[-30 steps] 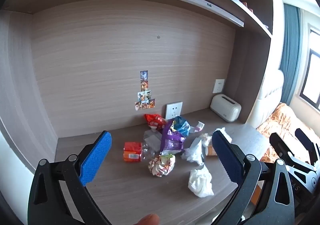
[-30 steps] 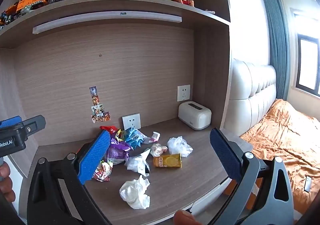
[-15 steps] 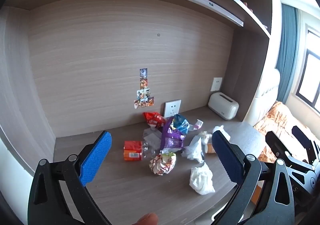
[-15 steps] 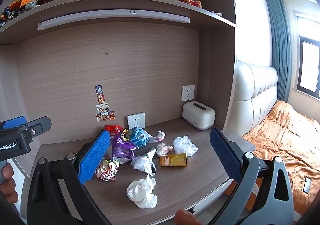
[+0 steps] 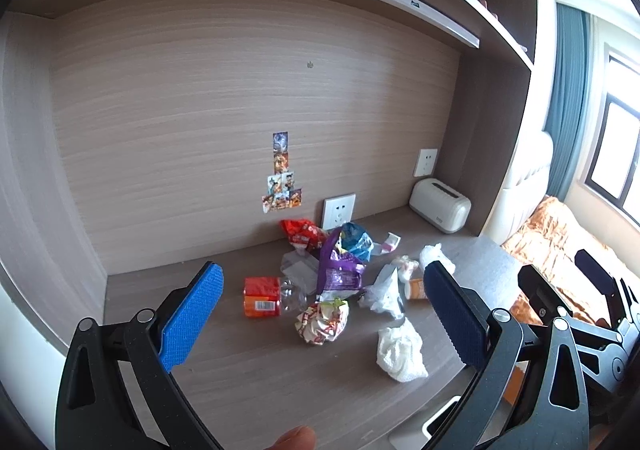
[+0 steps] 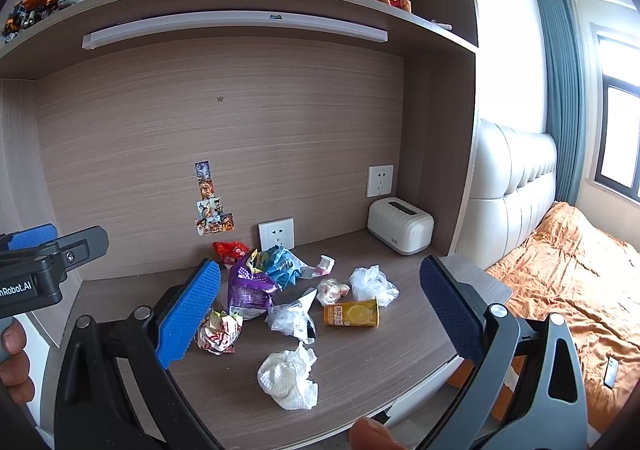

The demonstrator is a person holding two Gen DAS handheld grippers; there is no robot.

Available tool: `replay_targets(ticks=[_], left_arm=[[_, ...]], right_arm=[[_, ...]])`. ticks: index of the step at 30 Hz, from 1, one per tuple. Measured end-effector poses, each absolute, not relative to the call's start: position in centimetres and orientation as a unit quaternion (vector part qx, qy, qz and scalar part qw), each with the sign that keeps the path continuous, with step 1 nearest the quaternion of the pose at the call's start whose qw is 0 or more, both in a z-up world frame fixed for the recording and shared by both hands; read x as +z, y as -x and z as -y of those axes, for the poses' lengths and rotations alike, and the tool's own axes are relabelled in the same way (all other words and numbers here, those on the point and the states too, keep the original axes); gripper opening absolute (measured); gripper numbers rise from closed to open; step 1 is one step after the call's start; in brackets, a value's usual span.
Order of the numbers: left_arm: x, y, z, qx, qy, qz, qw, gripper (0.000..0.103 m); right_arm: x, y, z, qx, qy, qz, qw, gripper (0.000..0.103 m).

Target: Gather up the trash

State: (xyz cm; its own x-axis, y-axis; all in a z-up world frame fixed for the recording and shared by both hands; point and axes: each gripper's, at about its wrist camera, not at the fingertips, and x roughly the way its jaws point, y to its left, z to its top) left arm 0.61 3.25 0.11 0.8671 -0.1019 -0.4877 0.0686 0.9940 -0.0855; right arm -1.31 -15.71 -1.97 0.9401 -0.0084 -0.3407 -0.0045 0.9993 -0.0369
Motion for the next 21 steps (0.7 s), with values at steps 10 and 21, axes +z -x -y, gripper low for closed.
replay_targets(ticks=[10,21], left_arm=[[0.30,-0.62,-3.30,-0.071,0.013,-0.245,0.967,0.099],[0.63,-0.46,-3.41,-0.073,0.003,-0.229,0.971,0.099]], right_arm=[[-1.64,1.44,15.59,-0.009,0.012,-0.164,0.986,0.100],[-1.74,1.78,15.31,-0.015,0.024,-0.164,0.986,0.100]])
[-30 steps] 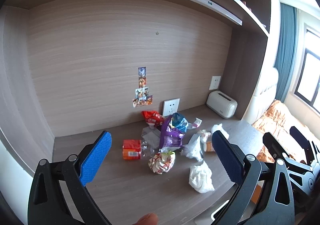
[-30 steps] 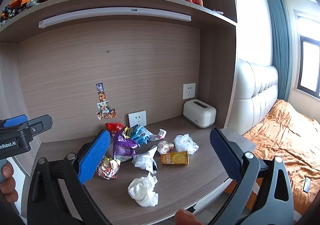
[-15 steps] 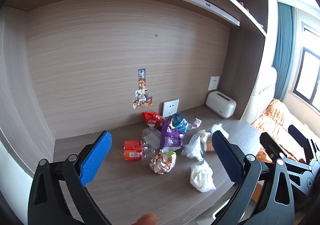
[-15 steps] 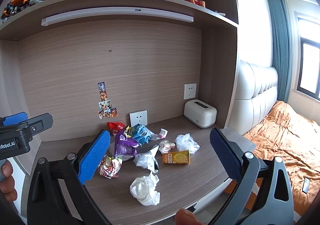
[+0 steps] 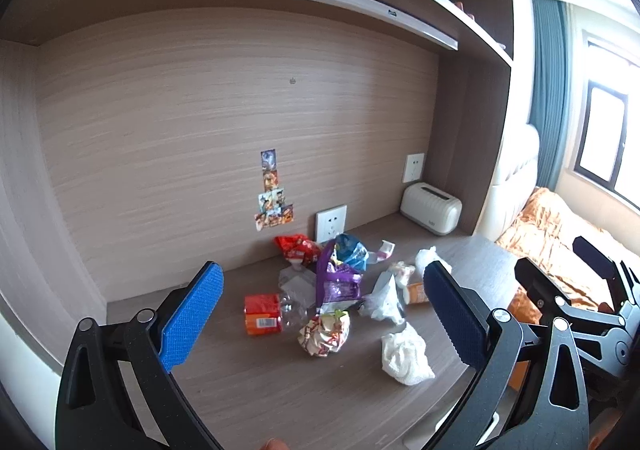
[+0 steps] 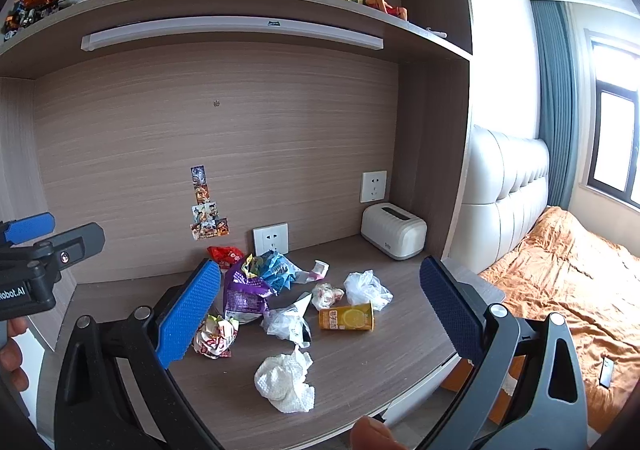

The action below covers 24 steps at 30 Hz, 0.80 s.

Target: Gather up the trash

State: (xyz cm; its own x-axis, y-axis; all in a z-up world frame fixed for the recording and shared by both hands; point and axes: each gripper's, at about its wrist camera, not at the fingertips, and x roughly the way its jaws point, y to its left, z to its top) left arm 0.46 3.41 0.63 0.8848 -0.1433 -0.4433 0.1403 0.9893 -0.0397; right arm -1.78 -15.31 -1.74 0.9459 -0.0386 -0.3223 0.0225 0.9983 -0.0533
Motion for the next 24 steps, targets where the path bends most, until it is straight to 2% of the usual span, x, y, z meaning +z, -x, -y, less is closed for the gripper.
replay_targets(ticks=[6,24], left_arm=[[0.58,-0.70,-3.94,-0.090,0.031,-0.234,0.968,0.099],[0.18,-1.16,-3.47,-0.041,-0.016,-0.225,0.973,0.099]], right_arm=[[-1.49,1.77,15.32,-0.014,0.026,-0.162,0.986,0.100],[-1.93,1.24,15.29,-0.011,0.031,-0.171,0.985,0.100]])
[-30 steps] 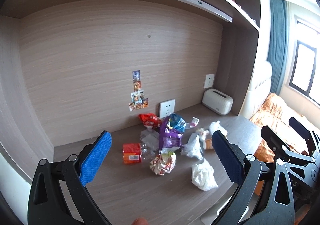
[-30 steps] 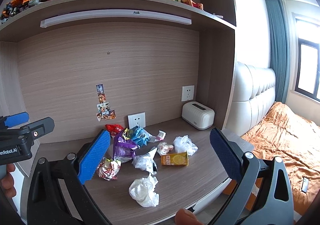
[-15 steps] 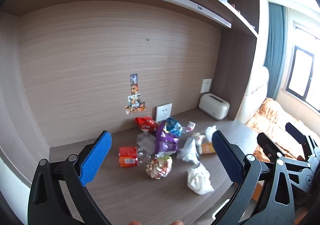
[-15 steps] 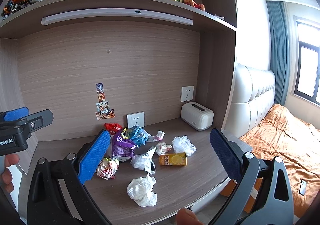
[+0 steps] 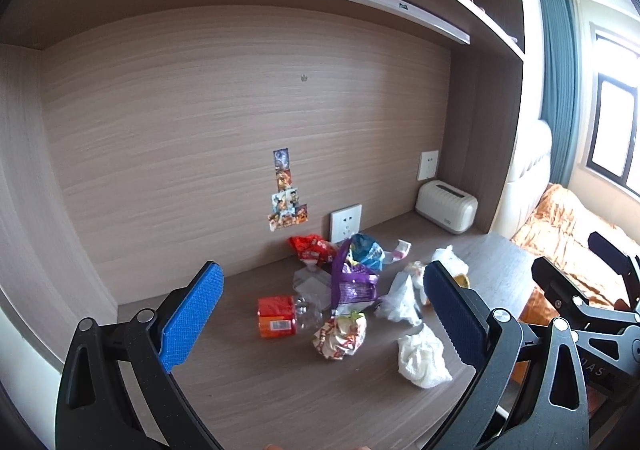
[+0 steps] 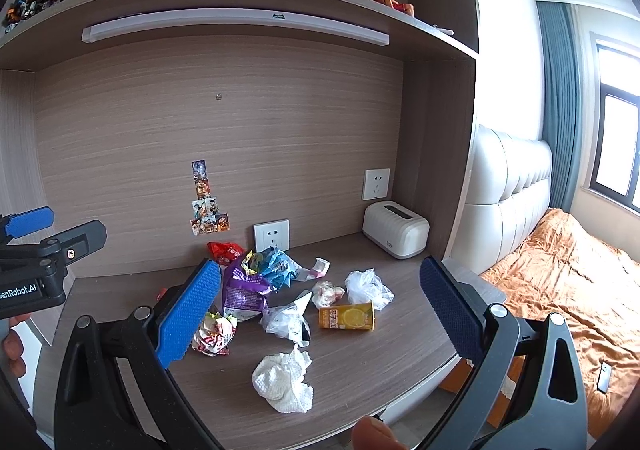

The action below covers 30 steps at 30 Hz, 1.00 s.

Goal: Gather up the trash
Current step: 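Grasp the crumpled snack wrapper with the left tool while the right tool grasps the white tissue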

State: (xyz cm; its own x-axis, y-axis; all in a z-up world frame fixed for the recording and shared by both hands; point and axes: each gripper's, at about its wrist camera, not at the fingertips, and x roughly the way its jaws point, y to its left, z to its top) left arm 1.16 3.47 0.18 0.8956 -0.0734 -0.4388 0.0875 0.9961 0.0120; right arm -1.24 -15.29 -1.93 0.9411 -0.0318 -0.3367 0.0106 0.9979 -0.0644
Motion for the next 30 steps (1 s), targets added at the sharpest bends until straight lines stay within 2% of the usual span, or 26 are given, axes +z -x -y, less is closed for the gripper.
replay_targets(ticks=[8,16,30], left_arm=[[-0.1,-1.1,-2.8,-0.043,-0.037,-0.207,0.977,0.099],[-2.7,-3.4,-3.2,-0.092,-0.010,-0.257,0.962,0.099],[-11.4,-12.3,-1.5,-0.167,-0.034,-0.334,0.927,0.099]], right_arm=[[-2.3,0.2,15.2,-0.005,0.044,-0.181,0.983,0.100],[-4.4,-1.6,15.5,0.012,0.028,-0.230,0.973,0.100],[-14.1,-6.3,14.0,0.002,0.022,-0.340,0.940,0.100]])
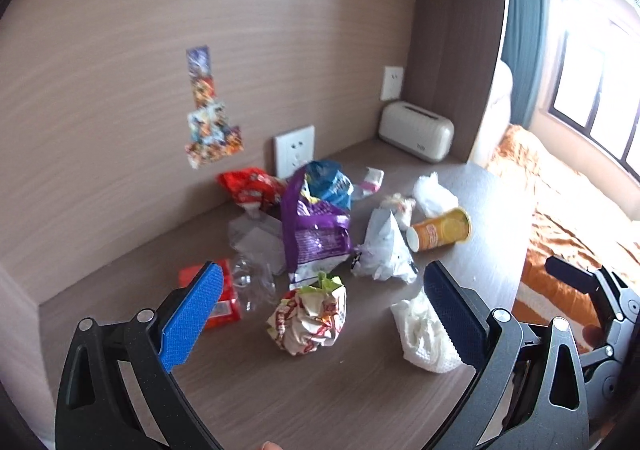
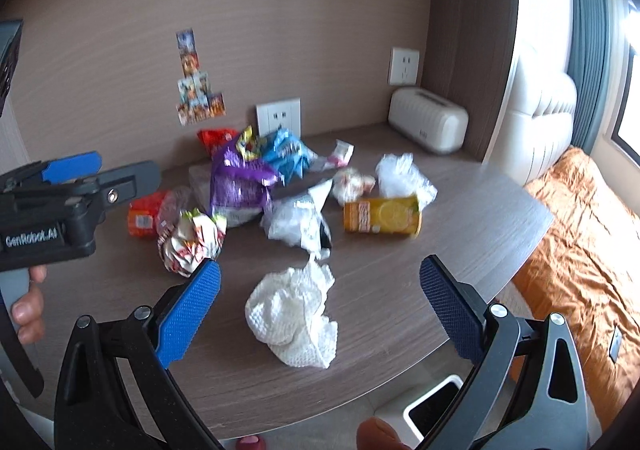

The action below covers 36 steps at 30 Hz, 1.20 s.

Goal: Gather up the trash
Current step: 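Grasp the crumpled snack wrapper with the left tool while the right tool grasps the white tissue, then carry the wrapper and tissue to the white bin and open both tools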

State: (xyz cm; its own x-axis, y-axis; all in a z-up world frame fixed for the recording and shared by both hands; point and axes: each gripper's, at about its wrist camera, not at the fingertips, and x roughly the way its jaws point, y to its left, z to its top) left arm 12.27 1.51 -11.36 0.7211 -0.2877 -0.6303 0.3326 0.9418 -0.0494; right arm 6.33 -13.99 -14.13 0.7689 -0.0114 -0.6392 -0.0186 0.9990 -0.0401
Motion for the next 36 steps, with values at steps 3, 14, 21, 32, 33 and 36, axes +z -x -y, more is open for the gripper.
replay_targets(ticks=[3,14,21,32,33,36], left_arm=[[-13.9,-14.5,-0.8,-0.198,-0.047,-0.351,0.914,0.099],[-21.1,-16.8,2.5,-0.274,-0.154,-0.365,0.876,0.089],[-23.9,-17.5,2.7,-0.298,-0.163,-0.397,0.852,0.057],[-21.3,-16.5,1.7,-0.294,-0.156,-0.392,0.858,0.052],[-20.8,-16.2,1.6,-0.296,-0.151,-0.391,0.858,0.052],[-19.0,-14.9,2.1,-0.317,-0.134,-0.384,0.857,0.052]], right_arm=[[-17.1,-7.6,13.3,-0.011,0.019,-0.363,0.931,0.100],[-23.2,-10.6,13.0,-0.050,-0.010,-0.394,0.918,0.100],[-24.6,-10.8,12.1,-0.035,-0.001,-0.396,0.917,0.066],[-19.5,-8.5,13.3,-0.055,0.004,-0.374,0.926,0.026],[-18.8,-8.0,13.7,-0.062,0.002,-0.368,0.928,0.026],[-15.9,-5.9,15.8,-0.093,-0.011,-0.355,0.930,0.026]])
